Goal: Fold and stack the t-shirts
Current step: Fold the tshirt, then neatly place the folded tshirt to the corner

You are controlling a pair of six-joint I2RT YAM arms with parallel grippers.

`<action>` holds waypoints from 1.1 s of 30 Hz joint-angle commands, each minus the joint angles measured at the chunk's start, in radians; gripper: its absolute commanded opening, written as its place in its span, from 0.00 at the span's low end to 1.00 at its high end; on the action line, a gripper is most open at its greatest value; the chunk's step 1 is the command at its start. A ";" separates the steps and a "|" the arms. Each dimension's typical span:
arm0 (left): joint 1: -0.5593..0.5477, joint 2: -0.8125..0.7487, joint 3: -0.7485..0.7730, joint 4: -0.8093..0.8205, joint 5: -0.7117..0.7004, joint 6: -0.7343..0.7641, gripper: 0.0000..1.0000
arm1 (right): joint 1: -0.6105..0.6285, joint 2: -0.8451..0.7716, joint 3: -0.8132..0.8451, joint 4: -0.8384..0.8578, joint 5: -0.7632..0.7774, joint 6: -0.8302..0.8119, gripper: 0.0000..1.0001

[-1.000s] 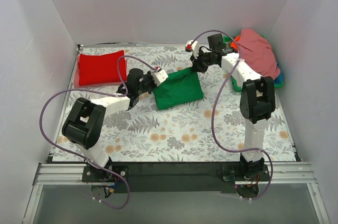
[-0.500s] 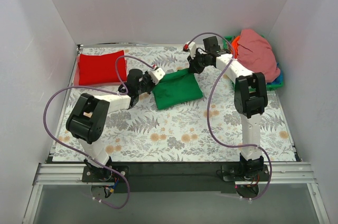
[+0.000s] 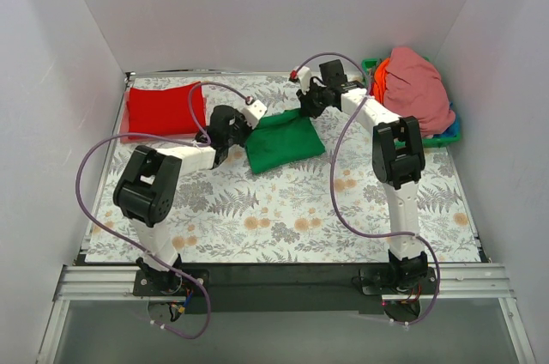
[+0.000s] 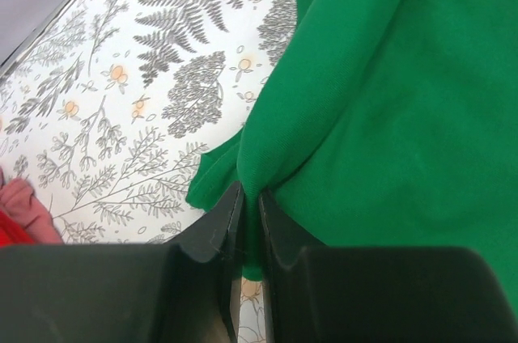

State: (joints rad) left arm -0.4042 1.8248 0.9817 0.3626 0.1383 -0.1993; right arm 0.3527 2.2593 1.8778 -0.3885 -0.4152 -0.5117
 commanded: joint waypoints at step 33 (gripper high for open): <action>0.130 0.106 0.244 -0.507 0.093 -1.066 0.74 | -0.222 -0.808 -0.814 0.244 -0.250 0.067 0.98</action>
State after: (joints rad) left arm -0.2775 1.9060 1.1706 -0.1837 0.2562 -1.2320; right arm 0.1379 1.5234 1.1374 -0.2470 -0.6258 -0.4271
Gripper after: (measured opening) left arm 0.753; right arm 0.982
